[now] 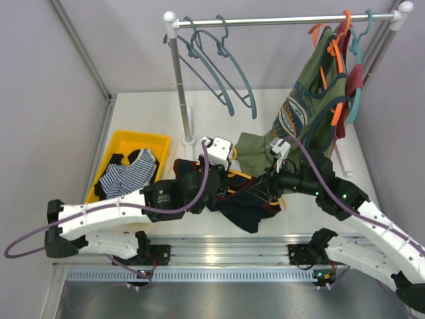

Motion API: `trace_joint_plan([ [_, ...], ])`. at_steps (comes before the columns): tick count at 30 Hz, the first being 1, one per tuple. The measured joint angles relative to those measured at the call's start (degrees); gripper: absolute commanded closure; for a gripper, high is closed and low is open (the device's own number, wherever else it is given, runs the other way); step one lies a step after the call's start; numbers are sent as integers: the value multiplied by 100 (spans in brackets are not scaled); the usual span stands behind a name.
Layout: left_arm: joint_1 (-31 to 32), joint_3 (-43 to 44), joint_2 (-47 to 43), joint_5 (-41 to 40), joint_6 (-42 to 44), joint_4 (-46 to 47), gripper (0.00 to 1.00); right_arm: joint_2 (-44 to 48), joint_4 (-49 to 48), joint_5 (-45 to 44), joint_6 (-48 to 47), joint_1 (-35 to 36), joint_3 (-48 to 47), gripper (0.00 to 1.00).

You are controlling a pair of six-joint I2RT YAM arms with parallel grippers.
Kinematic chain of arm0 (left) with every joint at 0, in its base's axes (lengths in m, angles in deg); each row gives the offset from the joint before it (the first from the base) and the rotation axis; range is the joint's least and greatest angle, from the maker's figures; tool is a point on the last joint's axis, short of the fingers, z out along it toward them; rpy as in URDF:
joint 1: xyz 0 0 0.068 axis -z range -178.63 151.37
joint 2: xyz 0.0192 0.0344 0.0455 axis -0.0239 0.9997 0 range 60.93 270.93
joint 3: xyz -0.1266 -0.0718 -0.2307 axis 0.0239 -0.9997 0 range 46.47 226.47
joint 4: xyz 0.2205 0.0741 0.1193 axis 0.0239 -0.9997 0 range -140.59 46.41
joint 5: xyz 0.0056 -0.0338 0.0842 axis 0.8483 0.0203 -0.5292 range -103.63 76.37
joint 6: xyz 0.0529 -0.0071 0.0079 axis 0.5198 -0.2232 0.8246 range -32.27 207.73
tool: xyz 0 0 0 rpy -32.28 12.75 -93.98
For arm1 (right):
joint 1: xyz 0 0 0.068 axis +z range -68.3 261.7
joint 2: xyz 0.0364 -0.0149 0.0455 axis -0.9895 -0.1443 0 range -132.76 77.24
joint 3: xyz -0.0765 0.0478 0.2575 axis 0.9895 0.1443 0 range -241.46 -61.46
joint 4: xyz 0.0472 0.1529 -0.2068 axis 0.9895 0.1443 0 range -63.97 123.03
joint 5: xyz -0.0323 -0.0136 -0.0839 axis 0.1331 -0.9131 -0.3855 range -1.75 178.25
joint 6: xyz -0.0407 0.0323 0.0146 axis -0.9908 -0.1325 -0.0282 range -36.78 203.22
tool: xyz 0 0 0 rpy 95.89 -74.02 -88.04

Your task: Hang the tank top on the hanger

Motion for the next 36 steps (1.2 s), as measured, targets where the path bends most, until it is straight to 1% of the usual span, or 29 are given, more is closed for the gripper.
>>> trace_joint_plan([
  [1,0,92,33,2,13,-66,100,0,-59,28,17,2,11,66],
  [3,0,243,101,0,42,-146,100,9,-155,70,33,42,55,85],
  [4,-2,317,142,-24,63,-234,100,17,-210,170,33,55,83,100],
  [6,-52,472,256,-46,79,-420,100,66,-363,367,17,205,138,100],
  [10,-48,946,485,-46,74,-885,100,221,-579,306,94,247,264,100],
  [14,-4,1274,590,-15,37,-1147,100,544,-942,164,223,334,522,100],
  [15,22,1357,610,0,26,-1215,92,662,-1045,125,273,352,601,100],
  [16,44,1440,632,15,15,-1279,86,748,-1097,101,308,363,656,100],
  [18,98,1624,680,31,4,-1416,73,938,-1314,72,385,391,802,100],
  [19,118,1720,706,55,-26,-1432,63,1008,-1397,55,431,407,861,100],
  [23,155,2271,730,-37,-59,-1563,50,1292,-1550,-315,616,411,1021,100],
  [24,155,2437,730,-46,-42,-1598,43,1346,-1572,-380,640,413,1038,100],
  [27,181,2787,723,-46,11,-1606,42,1471,-1593,-570,706,413,1043,100],
  [30,225,3058,719,-44,74,-1615,43,1572,-1591,-704,721,413,1040,100],
  [33,247,3195,684,-66,140,-1615,44,1644,-1543,-820,723,413,984,100],
  [36,258,3211,573,-179,177,-1613,45,1648,-1370,-905,710,411,688,100],
])
